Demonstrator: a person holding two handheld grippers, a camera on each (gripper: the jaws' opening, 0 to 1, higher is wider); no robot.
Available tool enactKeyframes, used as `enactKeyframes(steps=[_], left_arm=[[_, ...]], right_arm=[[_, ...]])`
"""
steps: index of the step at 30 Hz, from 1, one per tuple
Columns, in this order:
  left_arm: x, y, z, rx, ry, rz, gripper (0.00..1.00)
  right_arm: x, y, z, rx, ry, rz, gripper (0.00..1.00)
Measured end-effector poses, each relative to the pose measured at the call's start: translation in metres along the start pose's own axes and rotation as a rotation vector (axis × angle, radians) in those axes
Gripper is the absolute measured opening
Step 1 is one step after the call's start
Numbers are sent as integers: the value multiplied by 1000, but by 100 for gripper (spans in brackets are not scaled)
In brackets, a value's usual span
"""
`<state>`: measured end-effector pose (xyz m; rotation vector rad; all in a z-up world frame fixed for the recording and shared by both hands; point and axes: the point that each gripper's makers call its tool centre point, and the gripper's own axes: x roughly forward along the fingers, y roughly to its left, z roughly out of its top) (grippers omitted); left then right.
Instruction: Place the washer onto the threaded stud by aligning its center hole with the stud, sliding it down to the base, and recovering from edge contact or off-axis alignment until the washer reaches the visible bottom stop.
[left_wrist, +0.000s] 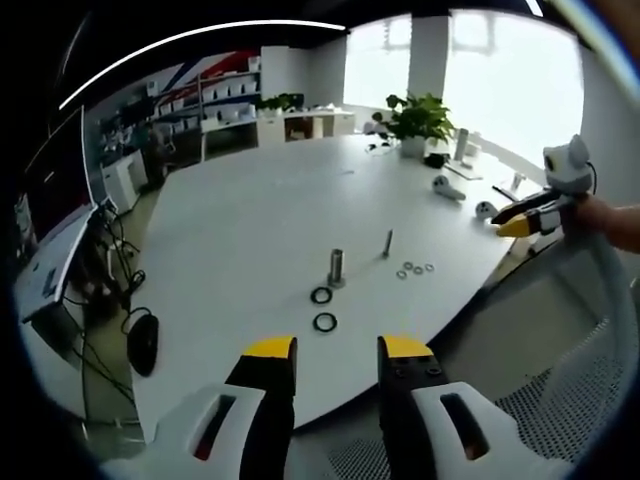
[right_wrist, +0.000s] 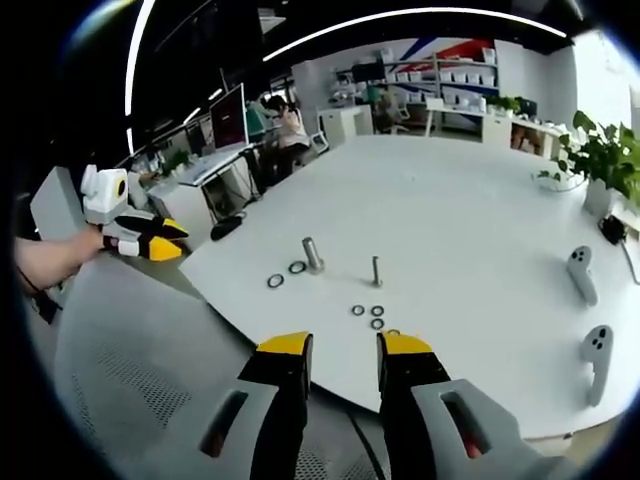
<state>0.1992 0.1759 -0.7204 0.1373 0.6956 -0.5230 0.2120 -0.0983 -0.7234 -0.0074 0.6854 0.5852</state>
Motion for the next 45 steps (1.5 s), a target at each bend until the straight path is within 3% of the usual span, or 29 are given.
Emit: enactKeyframes(steps=[5, 13, 16, 29, 34, 45], left_arm=[[3, -5, -5, 12, 33, -22, 30], [3, 3, -7, -26, 44, 9, 33], [5, 4, -26, -29, 157, 12, 34], [9, 9, -22, -17, 184, 15, 34], [17, 7, -25, -57, 219, -16, 40], [29, 12, -15, -12, 236, -29, 39]], right_arm=[[1, 0, -1, 0, 6, -2, 28], [2, 1, -1, -3, 11, 4, 28], [2, 1, -3, -4, 17, 4, 28], [1, 0, -1, 2, 8, -4, 28], [1, -2, -3, 7, 12, -8, 28], [2, 1, -5, -3, 27, 2, 29]])
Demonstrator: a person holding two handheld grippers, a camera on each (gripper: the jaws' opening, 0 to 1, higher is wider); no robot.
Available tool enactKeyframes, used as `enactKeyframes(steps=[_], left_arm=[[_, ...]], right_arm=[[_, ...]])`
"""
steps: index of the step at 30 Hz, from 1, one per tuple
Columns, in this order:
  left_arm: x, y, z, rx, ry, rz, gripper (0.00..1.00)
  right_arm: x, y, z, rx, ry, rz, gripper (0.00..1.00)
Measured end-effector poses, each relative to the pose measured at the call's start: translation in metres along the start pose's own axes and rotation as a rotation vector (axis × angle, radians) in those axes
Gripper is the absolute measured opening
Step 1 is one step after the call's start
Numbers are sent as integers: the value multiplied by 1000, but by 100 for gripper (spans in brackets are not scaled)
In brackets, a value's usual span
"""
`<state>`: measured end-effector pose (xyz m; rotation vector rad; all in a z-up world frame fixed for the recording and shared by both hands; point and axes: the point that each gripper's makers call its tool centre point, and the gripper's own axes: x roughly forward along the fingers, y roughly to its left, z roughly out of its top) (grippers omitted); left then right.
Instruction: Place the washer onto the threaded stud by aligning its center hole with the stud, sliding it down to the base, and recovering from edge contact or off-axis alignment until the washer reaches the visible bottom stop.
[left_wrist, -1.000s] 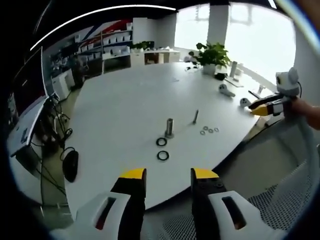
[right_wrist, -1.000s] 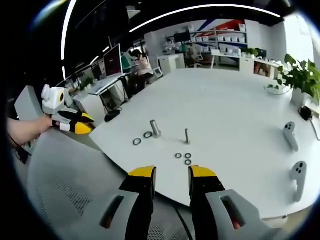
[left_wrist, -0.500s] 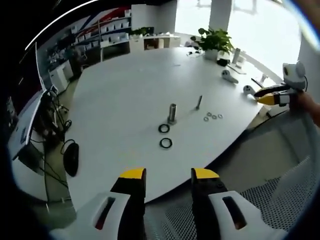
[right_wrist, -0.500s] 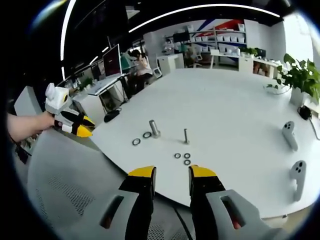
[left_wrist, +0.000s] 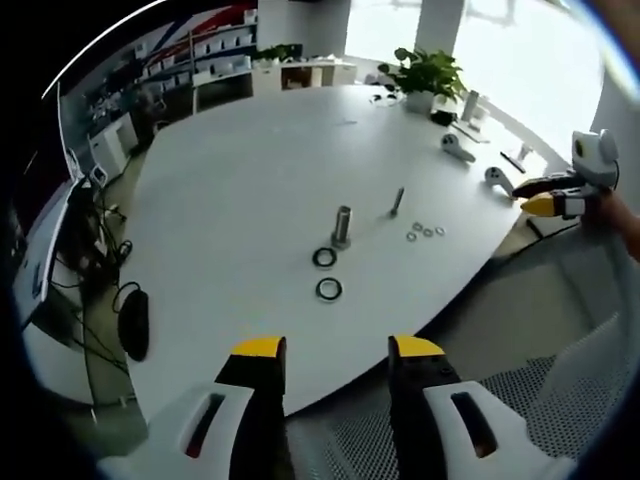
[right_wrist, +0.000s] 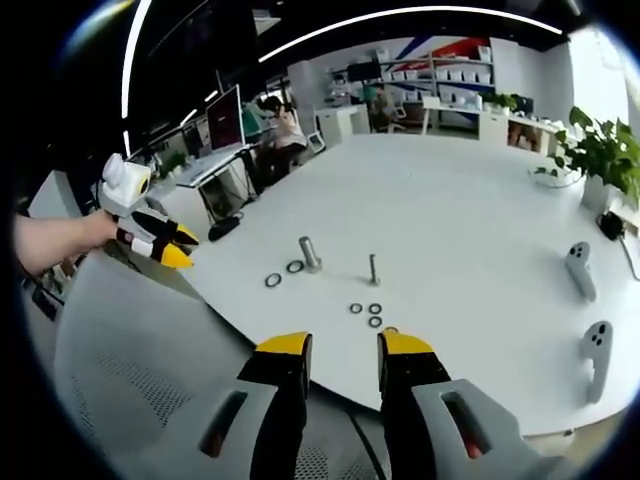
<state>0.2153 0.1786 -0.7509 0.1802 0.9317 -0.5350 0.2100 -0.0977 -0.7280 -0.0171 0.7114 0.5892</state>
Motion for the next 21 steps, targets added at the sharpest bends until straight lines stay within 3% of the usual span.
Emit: enactKeyframes(steps=[4, 6, 10, 21], left_arm=[[17, -3, 8, -16, -6, -34, 39], [28, -3, 3, 1, 37, -41, 39], [43, -9, 4, 40, 68, -59, 39], [65, -9, 6, 20, 107, -77, 39]], right_arm=[[0, 0, 1, -2, -4, 0, 29], [0, 0, 1, -5, -3, 2, 29], [1, 1, -1, -8, 6, 5, 29], [0, -1, 0, -2, 1, -2, 29]])
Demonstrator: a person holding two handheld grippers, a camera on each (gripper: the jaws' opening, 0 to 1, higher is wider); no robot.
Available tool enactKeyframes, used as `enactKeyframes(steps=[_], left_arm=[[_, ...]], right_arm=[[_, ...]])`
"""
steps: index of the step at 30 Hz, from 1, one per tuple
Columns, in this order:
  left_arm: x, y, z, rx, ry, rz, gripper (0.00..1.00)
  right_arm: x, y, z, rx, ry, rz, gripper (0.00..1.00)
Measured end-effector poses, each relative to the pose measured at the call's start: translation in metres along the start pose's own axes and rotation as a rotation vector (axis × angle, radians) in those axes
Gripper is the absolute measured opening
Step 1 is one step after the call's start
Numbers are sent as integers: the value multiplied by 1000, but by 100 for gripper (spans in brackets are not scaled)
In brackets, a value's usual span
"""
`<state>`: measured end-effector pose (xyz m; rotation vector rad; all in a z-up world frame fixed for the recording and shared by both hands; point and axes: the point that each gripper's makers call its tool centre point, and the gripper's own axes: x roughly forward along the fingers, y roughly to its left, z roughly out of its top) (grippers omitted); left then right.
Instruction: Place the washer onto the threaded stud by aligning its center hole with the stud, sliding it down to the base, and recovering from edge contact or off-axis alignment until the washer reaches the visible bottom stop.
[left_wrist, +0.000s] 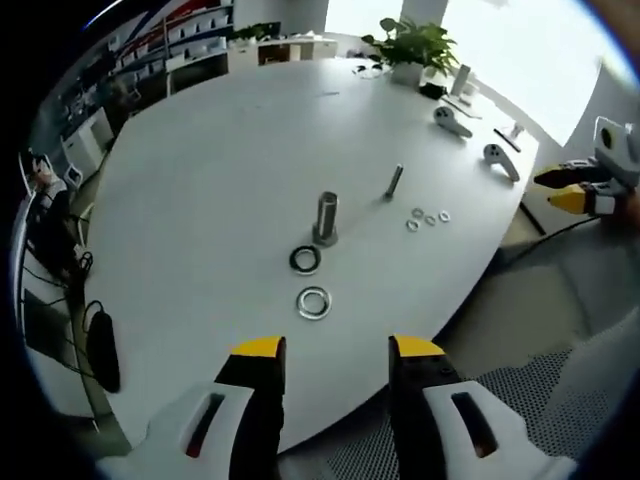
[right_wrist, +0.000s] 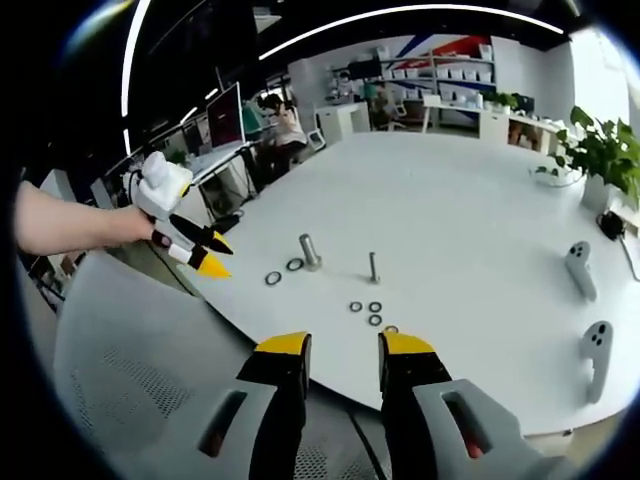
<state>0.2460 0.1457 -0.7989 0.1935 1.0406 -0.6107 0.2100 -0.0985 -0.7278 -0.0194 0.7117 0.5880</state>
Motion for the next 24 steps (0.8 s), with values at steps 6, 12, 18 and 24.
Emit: enactKeyframes(steps=[6, 12, 18, 24], left_arm=[[8, -2, -2, 16, 24, -11, 40], [16, -4, -1, 32, 49, -12, 41], [22, -7, 4, 53, 56, -15, 41], [27, -8, 8, 56, 63, -23, 42]], right_arm=[[0, 0, 0, 2, -2, 1, 29], [0, -1, 0, 6, -2, -3, 30], [0, 0, 0, 4, -2, -1, 30], [1, -3, -4, 16, 18, -13, 30]])
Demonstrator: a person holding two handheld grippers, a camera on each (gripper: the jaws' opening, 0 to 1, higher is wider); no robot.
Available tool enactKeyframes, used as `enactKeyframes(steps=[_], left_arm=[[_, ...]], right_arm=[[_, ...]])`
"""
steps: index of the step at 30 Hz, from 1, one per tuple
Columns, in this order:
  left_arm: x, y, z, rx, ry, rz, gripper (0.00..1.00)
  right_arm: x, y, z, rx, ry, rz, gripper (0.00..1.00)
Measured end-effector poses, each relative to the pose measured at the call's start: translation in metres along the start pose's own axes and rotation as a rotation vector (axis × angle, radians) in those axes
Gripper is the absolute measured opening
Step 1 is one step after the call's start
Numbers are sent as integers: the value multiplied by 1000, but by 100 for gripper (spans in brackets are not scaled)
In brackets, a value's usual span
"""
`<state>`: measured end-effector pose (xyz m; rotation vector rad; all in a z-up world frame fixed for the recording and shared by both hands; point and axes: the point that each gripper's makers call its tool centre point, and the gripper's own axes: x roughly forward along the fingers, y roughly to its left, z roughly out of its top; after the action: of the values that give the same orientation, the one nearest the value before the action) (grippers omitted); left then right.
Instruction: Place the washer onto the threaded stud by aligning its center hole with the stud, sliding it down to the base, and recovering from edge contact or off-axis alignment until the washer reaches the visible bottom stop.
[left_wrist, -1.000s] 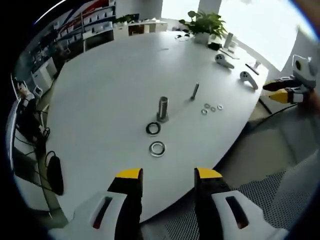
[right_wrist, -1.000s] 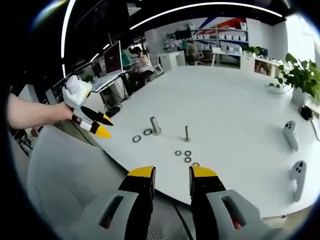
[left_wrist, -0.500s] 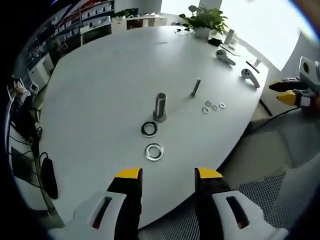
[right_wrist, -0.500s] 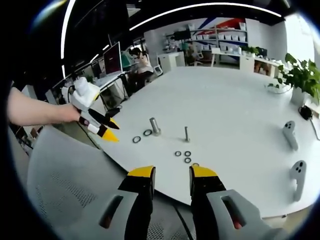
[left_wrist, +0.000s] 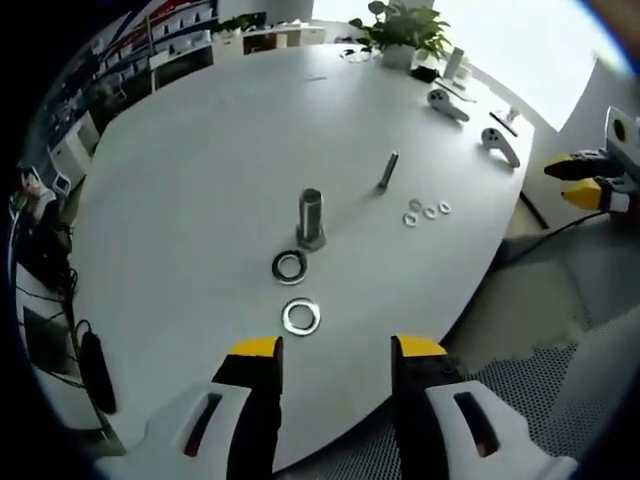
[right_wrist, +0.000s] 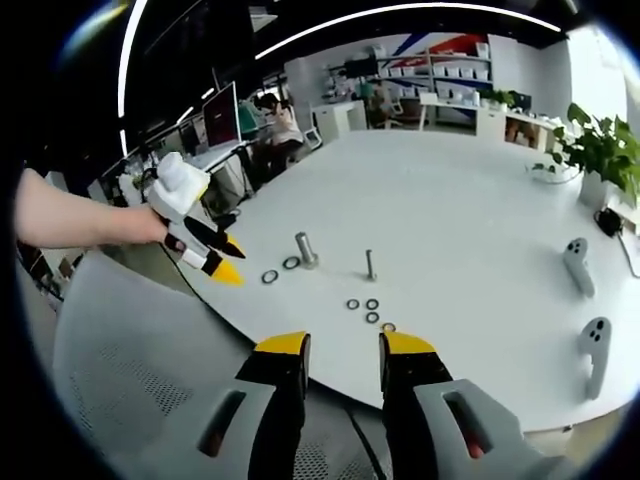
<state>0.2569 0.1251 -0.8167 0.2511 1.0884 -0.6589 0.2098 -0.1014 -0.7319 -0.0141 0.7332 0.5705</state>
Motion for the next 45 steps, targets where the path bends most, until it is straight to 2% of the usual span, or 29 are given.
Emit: enactKeyframes(steps=[4, 9, 18, 28, 34, 45], left_arm=[[2, 0, 4, 4, 1, 1, 43], [4, 0, 8, 4, -3, 0, 43], [10, 0, 10, 4, 6, -5, 44], [14, -2, 15, 8, 10, -12, 44], [15, -4, 18, -2, -8, -9, 45], [23, 0, 16, 18, 33, 7, 44]], right_arm=[[0, -1, -1, -1, 6, -7, 30], [2, -3, -8, -5, 48, -21, 31], [2, -5, -13, -21, 79, -36, 37], [1, -8, -14, -10, 77, -52, 37], [1, -7, -14, -7, 78, -48, 37], [1, -8, -15, 0, 84, -48, 37]])
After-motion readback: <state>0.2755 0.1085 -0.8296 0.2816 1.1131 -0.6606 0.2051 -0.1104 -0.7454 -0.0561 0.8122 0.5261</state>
